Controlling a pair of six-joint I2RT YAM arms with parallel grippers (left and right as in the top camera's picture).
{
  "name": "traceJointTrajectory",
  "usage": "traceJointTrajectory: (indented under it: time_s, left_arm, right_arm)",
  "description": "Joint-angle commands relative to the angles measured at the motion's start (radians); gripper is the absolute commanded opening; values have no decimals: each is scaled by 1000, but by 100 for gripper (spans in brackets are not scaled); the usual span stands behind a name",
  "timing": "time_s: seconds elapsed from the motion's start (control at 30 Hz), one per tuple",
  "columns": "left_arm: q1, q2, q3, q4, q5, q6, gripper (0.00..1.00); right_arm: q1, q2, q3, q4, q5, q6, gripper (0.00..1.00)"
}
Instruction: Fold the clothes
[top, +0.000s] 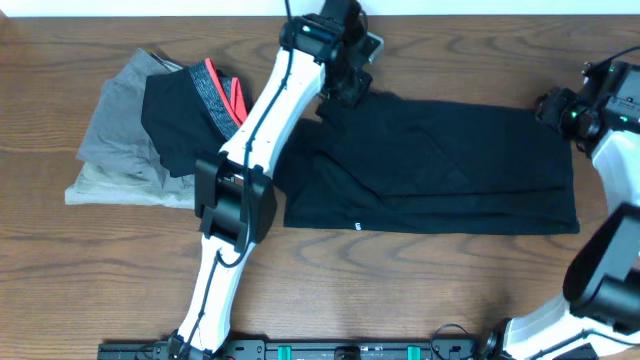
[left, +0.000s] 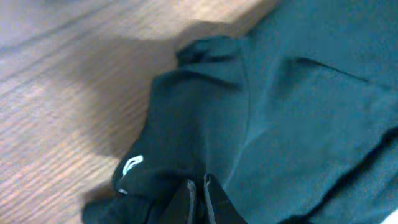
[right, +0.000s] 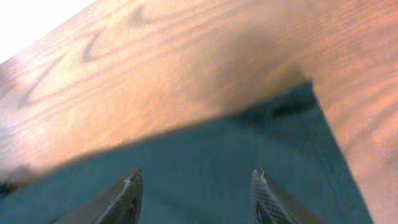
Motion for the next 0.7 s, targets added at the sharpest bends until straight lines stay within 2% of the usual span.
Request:
traceJointTrajectory:
  time_s: [0.0,0.23,0.47,0.67]
  left_arm:
    - [-3,-2,15,-8,-13,13,6]
    - [-4,-2,15,3,-13,14,6]
    - [-4,-2,15,3,-13,14,6]
    - [-4,-2,15,3,-13,13,6]
  right_arm:
    - [-38,56,14,84,36,10,51]
    - [-69,207,15,278,60,2,52]
    - [-89,317,21,372,63,3,71]
    - [-88,361,21,404,63,34,73]
